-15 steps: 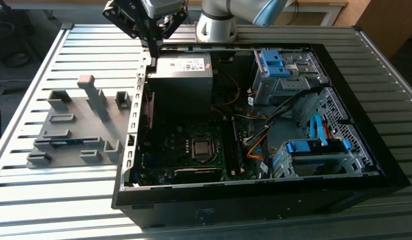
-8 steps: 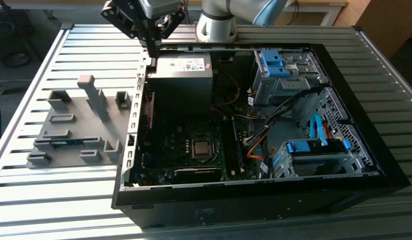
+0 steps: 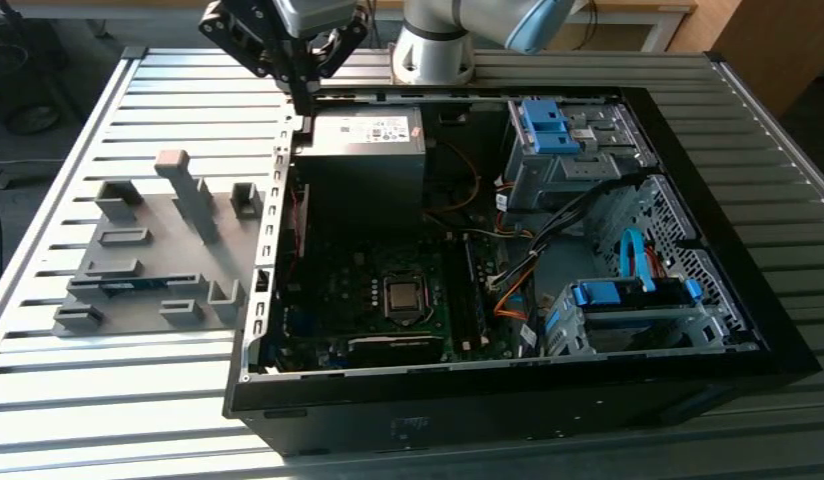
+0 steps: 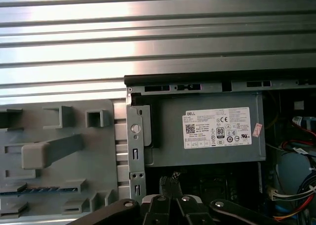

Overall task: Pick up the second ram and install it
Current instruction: 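Reach for the second ram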

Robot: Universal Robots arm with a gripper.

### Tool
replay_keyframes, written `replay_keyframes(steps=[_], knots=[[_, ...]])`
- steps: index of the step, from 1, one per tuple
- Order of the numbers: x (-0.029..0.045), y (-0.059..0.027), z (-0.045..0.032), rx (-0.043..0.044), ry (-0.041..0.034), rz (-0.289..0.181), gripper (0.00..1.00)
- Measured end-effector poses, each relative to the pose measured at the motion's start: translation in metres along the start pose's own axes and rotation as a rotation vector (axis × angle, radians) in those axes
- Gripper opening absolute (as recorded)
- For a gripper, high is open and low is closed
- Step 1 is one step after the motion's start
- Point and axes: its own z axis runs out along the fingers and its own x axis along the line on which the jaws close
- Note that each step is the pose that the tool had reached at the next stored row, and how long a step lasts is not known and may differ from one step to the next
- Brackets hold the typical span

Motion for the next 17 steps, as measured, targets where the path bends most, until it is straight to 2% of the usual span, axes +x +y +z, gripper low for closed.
replay_keyframes(steps=[17], knots=[[0.0055,-0.0004,0.0003,0.0000,0.0000,0.000,0.11]])
